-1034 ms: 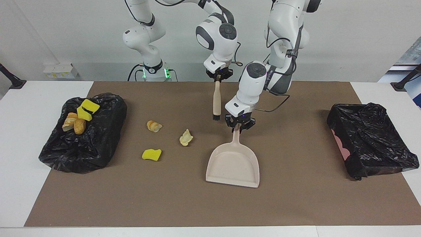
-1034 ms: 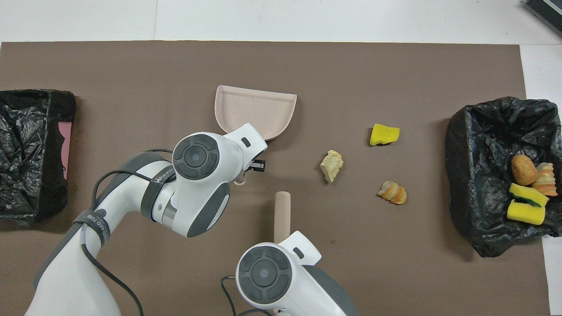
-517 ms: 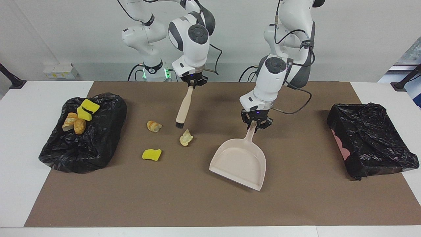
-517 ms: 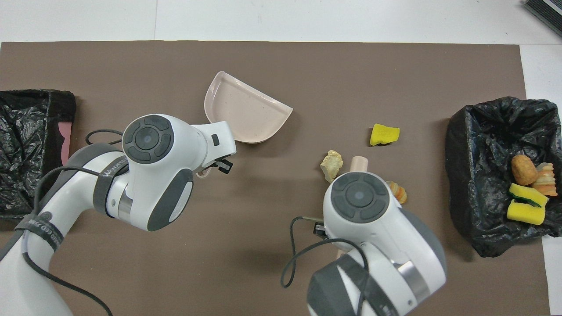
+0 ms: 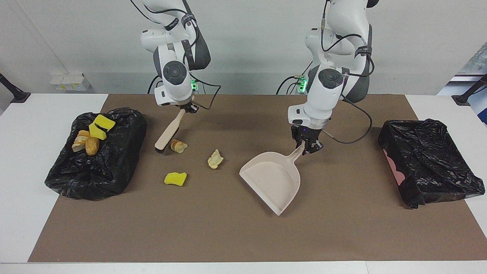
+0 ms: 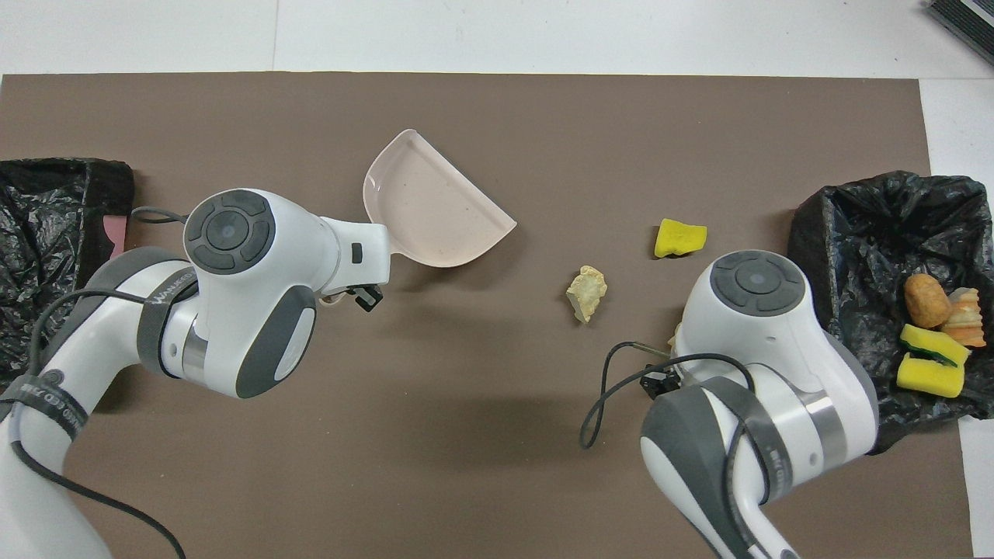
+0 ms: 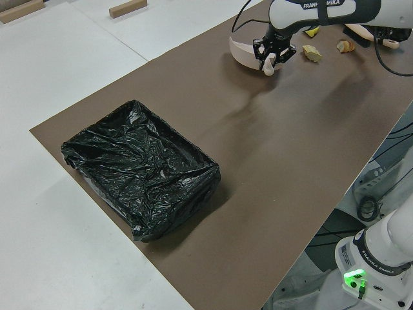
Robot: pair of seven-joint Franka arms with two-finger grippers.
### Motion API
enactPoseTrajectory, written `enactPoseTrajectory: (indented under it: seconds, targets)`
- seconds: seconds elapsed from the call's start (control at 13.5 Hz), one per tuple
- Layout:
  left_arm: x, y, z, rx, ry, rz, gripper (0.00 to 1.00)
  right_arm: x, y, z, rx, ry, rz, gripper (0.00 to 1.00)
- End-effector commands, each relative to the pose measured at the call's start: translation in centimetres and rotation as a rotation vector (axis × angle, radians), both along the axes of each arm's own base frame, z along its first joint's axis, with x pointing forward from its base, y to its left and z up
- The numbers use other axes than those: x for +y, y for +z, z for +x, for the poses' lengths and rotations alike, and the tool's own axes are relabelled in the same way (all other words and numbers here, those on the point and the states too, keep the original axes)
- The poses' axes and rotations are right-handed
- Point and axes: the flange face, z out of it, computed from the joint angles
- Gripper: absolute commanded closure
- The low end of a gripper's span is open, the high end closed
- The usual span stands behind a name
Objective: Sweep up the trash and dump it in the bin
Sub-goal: 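Sweep the crumpled pieces into the dustpan with the right gripper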
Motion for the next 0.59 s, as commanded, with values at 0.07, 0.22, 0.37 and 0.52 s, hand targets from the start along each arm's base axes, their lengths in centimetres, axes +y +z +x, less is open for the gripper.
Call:
enactPoseTrajectory:
  seconds: [0.07, 0.22, 0.37, 0.52]
  targets:
    - [0.0, 0.0, -0.7, -0.008, -0.214, 0.035, 1.00, 0.1, -1.3, -1.7, -0.088, 0.054, 0.025, 1.00]
    - [0.1, -0.6, -1.0, -0.002, -0.238, 0.064, 1.00, 2.3, -1.0, -0.9, -0.115, 0.080, 0.063, 1.00]
    - [-0.2, -1.2, -1.5, 0.006, -0.259, 0.086, 1.00, 4.5, -0.5, 0.0, -0.118, 0.097, 0.109, 1.00]
    - [0.0, -2.0, -2.4, 0.010, -0.282, 0.114, 1.00, 7.4, 0.2, -0.4, -0.116, 0.143, 0.139, 1.00]
